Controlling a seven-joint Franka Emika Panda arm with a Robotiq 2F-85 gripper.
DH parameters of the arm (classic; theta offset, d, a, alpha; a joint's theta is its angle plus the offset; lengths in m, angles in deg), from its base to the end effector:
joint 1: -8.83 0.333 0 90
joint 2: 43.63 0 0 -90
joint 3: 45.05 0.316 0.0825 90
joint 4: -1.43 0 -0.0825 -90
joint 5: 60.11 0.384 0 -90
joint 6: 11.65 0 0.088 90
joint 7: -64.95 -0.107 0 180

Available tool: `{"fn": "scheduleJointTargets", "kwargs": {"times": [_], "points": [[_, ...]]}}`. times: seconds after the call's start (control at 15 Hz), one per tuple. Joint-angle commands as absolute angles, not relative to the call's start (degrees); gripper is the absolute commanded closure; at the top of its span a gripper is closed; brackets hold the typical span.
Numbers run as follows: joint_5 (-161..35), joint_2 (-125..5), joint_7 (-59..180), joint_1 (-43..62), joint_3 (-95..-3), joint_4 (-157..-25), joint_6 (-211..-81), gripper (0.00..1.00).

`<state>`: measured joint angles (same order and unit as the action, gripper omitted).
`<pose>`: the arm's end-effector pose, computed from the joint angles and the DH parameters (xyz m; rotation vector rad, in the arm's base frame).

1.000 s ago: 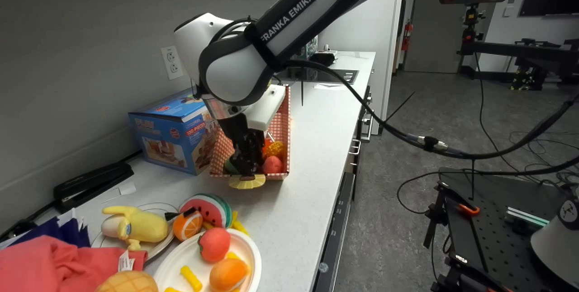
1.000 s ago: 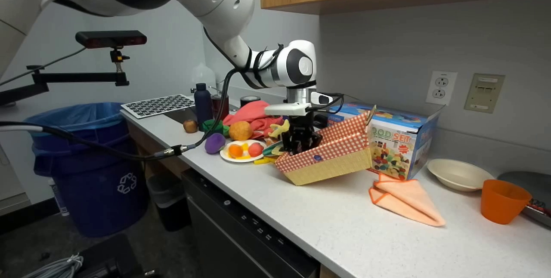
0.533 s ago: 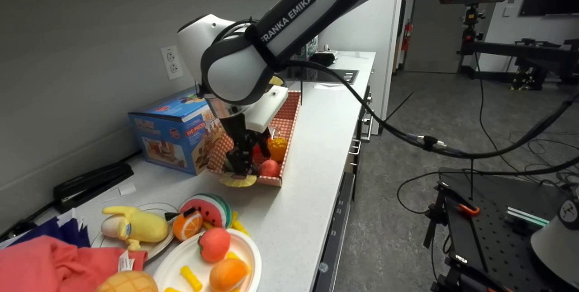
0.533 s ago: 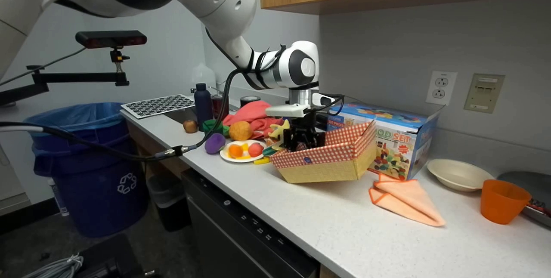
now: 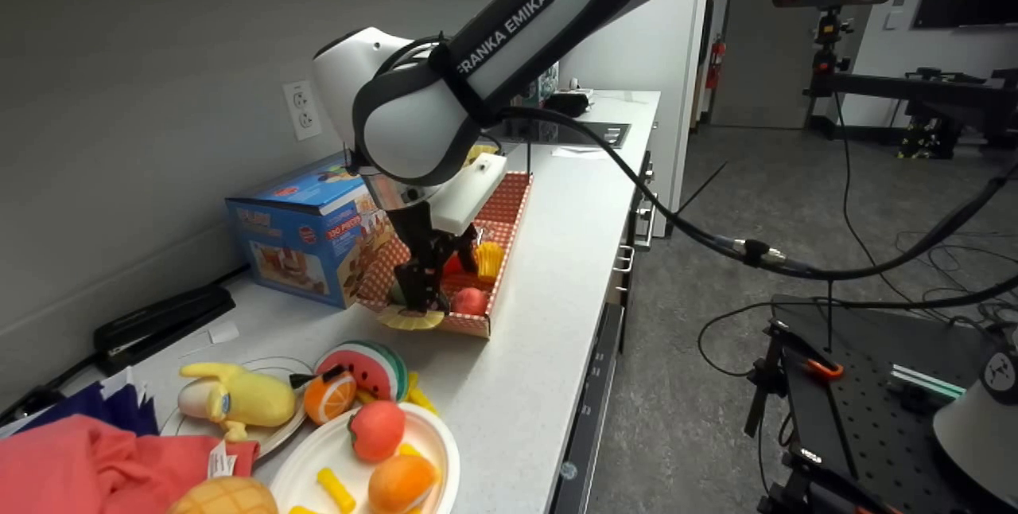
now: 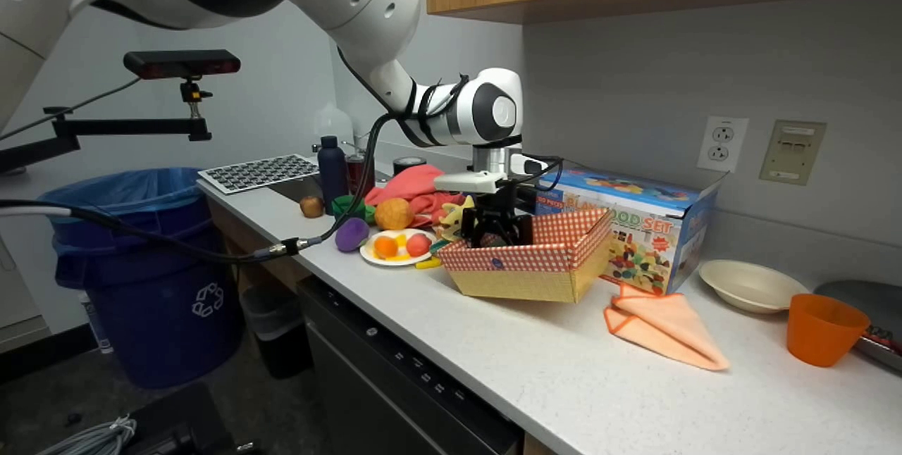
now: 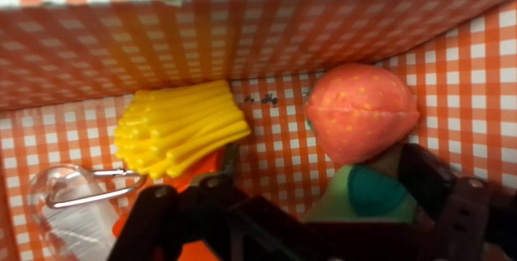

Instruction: Remove the green plushy from the box and put it on the counter

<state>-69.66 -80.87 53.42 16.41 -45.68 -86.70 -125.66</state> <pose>0.6796 0.0735 0.2582 2.9493 0.0070 -0.2533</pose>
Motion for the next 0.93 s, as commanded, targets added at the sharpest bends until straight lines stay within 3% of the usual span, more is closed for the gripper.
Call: {"fn": "scheduleJointTargets", "kwargs": {"times": [0.0, 0.87], "points": [[-69.5, -80.9, 53.5, 16.5, -45.8, -86.6, -125.5, 0.00], [-72.2, -68.9, 53.3, 16.8, -45.4, -96.9, -132.6, 0.00]]}}
